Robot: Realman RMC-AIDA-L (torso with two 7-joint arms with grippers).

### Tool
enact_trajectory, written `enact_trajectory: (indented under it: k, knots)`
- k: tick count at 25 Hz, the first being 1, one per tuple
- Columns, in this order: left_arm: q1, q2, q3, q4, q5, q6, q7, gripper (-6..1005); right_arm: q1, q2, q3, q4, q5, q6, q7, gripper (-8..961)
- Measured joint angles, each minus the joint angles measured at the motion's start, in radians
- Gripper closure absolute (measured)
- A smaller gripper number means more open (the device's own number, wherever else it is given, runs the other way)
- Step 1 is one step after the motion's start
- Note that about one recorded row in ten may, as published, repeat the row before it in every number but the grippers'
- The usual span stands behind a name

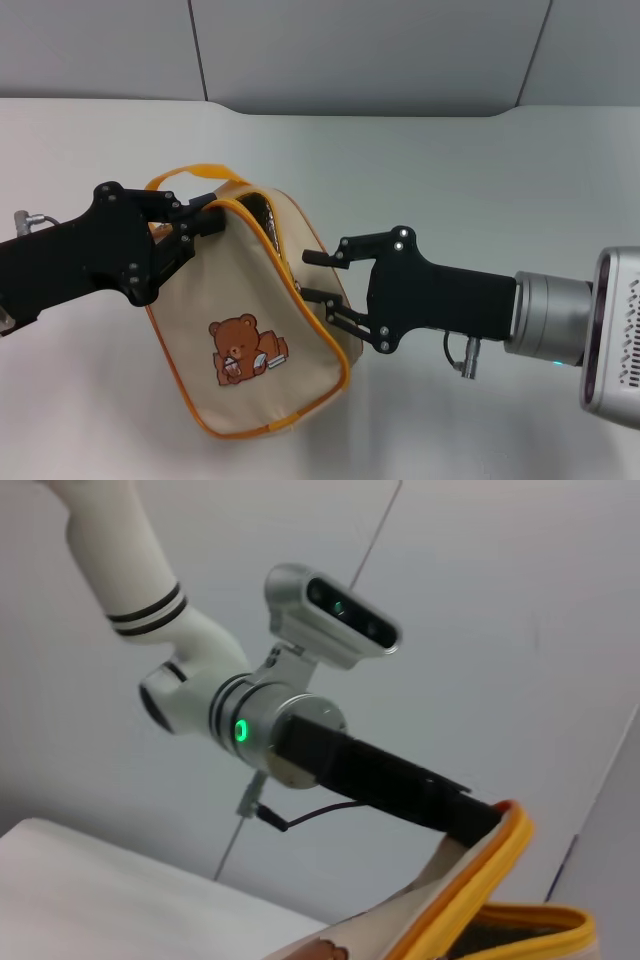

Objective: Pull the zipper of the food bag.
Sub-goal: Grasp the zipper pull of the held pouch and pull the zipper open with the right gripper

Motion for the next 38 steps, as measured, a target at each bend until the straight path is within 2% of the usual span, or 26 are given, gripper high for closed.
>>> enact_trajectory:
  k: [22,28,38]
  knots:
    - [0.002,0.002,0.0,0.0,0.0,0.004,-0.002,934,-0.011,0.0,0.003,0.044,0.009,-0.01,-0.12,680]
    - [0.0,0.002,0.0,0.0,0.0,0.009,-0.003,934,0.008,0.0,0.005,0.068,0.01,-0.004,-0.132,680]
    - [0.005,0.001,0.0,0.0,0.0,0.015,0.0,933,0.016,0.0,0.009,0.101,0.008,-0.007,-0.195,822]
